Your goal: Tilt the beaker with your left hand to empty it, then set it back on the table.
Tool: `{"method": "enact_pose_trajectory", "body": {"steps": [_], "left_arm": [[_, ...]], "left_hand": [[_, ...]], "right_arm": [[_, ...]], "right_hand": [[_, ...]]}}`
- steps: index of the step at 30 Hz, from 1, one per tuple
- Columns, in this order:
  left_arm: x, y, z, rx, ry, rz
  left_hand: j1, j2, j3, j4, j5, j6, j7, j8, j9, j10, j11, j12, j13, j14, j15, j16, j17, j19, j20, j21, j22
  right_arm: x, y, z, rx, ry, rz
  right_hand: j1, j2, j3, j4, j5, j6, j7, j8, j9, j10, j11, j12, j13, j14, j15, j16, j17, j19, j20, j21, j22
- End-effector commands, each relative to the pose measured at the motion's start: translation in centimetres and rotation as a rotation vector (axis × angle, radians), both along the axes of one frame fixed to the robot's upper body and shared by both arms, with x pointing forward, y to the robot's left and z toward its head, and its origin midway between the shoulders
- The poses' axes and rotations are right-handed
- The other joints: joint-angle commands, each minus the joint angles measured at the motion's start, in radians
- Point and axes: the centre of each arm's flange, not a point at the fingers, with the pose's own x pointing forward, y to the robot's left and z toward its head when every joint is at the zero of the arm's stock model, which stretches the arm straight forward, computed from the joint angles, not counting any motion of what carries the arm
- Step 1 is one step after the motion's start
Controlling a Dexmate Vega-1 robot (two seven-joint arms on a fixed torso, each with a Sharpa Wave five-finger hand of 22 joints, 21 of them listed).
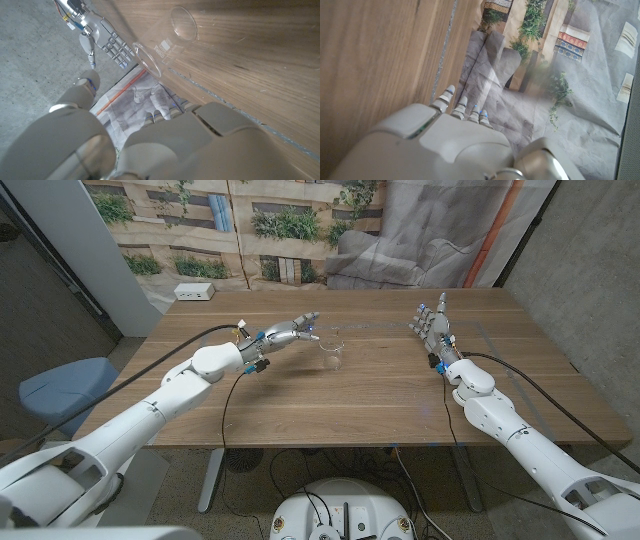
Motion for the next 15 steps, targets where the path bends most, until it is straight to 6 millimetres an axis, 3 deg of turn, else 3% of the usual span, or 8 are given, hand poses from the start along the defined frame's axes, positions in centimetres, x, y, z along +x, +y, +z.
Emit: {"method": "enact_pose_trajectory", "body": {"steps": [1, 7, 15], "left_arm": [[1.5, -0.2, 0.1, 0.034, -0.008, 0.005], [2.0, -0.1, -0.3, 0.049, -0.002, 0.005], [2.5, -0.1, -1.0, 0.064, 0.024, -0.004]], "left_hand": [[0.019, -0.002, 0.013, 0.0, 0.005, 0.001, 0.006, 0.009, 0.002, 0.025, -0.001, 0.013, 0.005, 0.006, -0.039, 0.014, 0.006, -0.005, -0.004, 0.006, 0.002], [0.039, -0.003, 0.017, 0.0, 0.005, 0.034, 0.018, 0.019, 0.003, 0.057, -0.004, 0.022, 0.006, 0.041, -0.048, 0.018, 0.006, 0.002, 0.0, 0.009, 0.002], [0.067, -0.002, 0.022, -0.001, 0.005, 0.067, 0.015, 0.027, 0.004, 0.094, -0.011, 0.031, 0.007, 0.08, -0.06, 0.021, 0.006, 0.024, -0.002, 0.014, 0.002]], "right_arm": [[0.0, 0.0, 0.0, 0.0, 0.0, 0.0], [0.0, 0.0, 0.0, 0.0, 0.0, 0.0], [0.0, 0.0, 0.0, 0.0, 0.0, 0.0]], "right_hand": [[0.004, 0.089, -0.006, 0.001, 0.006, -0.007, -0.001, 0.005, 0.002, -0.005, -0.002, 0.006, 0.005, -0.007, -0.022, 0.003, 0.001, 0.001, 0.006, 0.006, 0.004], [0.004, 0.089, -0.006, 0.001, 0.006, -0.007, -0.002, 0.005, 0.002, -0.003, -0.003, 0.006, 0.005, -0.007, -0.022, 0.003, 0.001, 0.001, 0.005, 0.006, 0.004], [0.004, 0.088, -0.006, 0.001, 0.006, -0.007, -0.002, 0.005, 0.002, -0.003, -0.002, 0.006, 0.005, -0.006, -0.022, 0.004, 0.001, 0.001, 0.005, 0.006, 0.004]]}}
